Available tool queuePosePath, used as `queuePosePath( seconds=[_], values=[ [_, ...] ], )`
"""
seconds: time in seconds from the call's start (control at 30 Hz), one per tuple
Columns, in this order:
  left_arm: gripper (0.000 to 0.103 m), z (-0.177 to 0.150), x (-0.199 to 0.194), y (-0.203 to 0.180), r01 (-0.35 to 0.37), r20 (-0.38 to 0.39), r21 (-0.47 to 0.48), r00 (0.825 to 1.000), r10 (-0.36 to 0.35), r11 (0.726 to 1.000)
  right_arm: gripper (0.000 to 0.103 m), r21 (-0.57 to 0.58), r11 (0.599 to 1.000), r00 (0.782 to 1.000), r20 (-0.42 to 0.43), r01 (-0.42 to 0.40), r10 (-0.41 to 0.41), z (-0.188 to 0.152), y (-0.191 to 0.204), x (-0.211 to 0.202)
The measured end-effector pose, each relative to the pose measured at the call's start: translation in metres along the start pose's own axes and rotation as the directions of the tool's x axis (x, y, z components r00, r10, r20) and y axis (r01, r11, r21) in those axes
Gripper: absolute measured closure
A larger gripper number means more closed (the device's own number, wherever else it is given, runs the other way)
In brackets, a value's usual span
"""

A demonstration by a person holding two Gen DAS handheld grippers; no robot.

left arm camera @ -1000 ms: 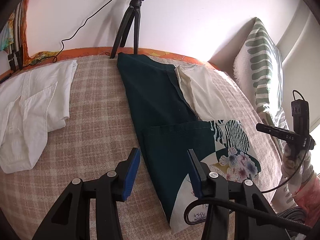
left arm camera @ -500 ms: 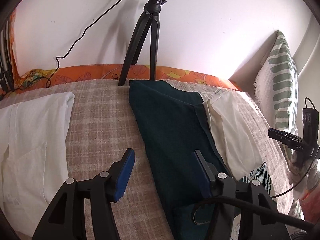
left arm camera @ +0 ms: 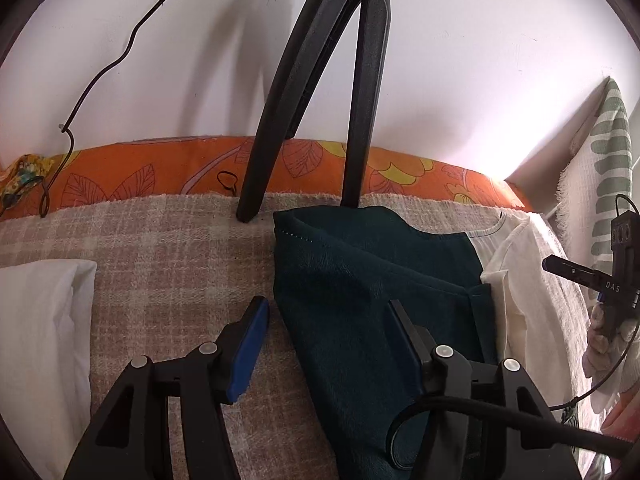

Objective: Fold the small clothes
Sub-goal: 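Grasp the collar end of the strip with both grippers, then lift the collar end and fold it over toward the hem with both grippers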

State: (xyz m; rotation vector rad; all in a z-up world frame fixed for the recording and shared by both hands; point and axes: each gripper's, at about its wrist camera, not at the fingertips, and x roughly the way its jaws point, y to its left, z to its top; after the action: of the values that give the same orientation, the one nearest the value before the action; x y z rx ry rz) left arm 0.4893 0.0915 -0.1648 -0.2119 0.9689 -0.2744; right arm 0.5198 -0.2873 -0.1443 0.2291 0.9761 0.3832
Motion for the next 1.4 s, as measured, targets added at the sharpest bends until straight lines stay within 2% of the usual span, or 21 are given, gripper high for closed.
queuePosePath(
  seconds=[0.13,0.17,0.2,0.27,0.3,0.33,0.37,0.43,0.8,1.0,1.2,1.4],
  values=[
    [0.044,0.011,0.008,-0.001,0.008,0.014,-0.01,1.0,-0.008,1.0,0.049,0.039,0.999,1.0,0.008,-0.027,0.027,0.012,-0.005,0.019],
    [0.048,0.013,0.009,-0.001,0.009,0.017,-0.015,1.0,-0.009,1.0,0.049,0.042,0.999,1.0,0.012,-0.024,0.024,0.014,-0.005,0.022],
    [0.054,0.015,0.011,-0.001,0.012,0.017,-0.019,1.0,-0.012,1.0,0.049,0.041,0.999,1.0,0.019,-0.024,0.023,0.017,-0.004,0.025],
    [0.077,0.018,0.015,-0.001,0.017,0.011,-0.026,1.0,-0.016,1.0,0.052,0.044,0.998,0.999,0.023,-0.037,0.036,0.02,-0.003,0.029],
    [0.08,0.02,0.017,0.0,0.027,0.008,-0.027,1.0,-0.027,0.999,0.068,0.049,0.998,0.999,0.02,-0.048,0.047,0.022,-0.002,0.03],
    [0.093,0.021,0.019,-0.001,0.04,0.006,-0.027,0.999,-0.04,0.999,0.088,0.057,0.997,0.998,0.014,-0.056,0.055,0.024,-0.002,0.032],
    [0.099,0.021,0.018,-0.002,0.044,0.013,-0.032,0.999,-0.044,0.998,0.093,0.066,0.996,0.998,0.017,-0.064,0.063,0.025,-0.001,0.031],
    [0.102,0.021,0.014,-0.002,0.068,0.03,-0.043,0.997,-0.067,0.997,0.098,0.067,0.994,0.995,0.035,-0.091,0.089,0.026,0.001,0.025],
    [0.103,0.017,-0.044,-0.014,0.133,0.085,-0.015,0.988,-0.132,0.991,0.099,0.024,0.984,0.979,0.102,-0.179,0.175,0.016,0.023,-0.038],
    [0.103,-0.002,-0.089,-0.031,0.137,0.115,0.03,0.983,-0.14,0.99,0.099,-0.015,0.981,0.973,0.128,-0.191,0.192,-0.005,0.044,-0.086],
    [0.103,-0.037,-0.135,-0.045,0.154,0.124,0.052,0.979,-0.16,0.987,0.099,-0.066,0.979,0.97,0.133,-0.195,0.203,-0.046,0.067,-0.142],
    [0.103,-0.088,-0.167,-0.059,0.16,0.105,0.076,0.98,-0.167,0.984,0.099,-0.113,0.973,0.972,0.101,-0.201,0.212,-0.108,0.083,-0.176]
  ],
)
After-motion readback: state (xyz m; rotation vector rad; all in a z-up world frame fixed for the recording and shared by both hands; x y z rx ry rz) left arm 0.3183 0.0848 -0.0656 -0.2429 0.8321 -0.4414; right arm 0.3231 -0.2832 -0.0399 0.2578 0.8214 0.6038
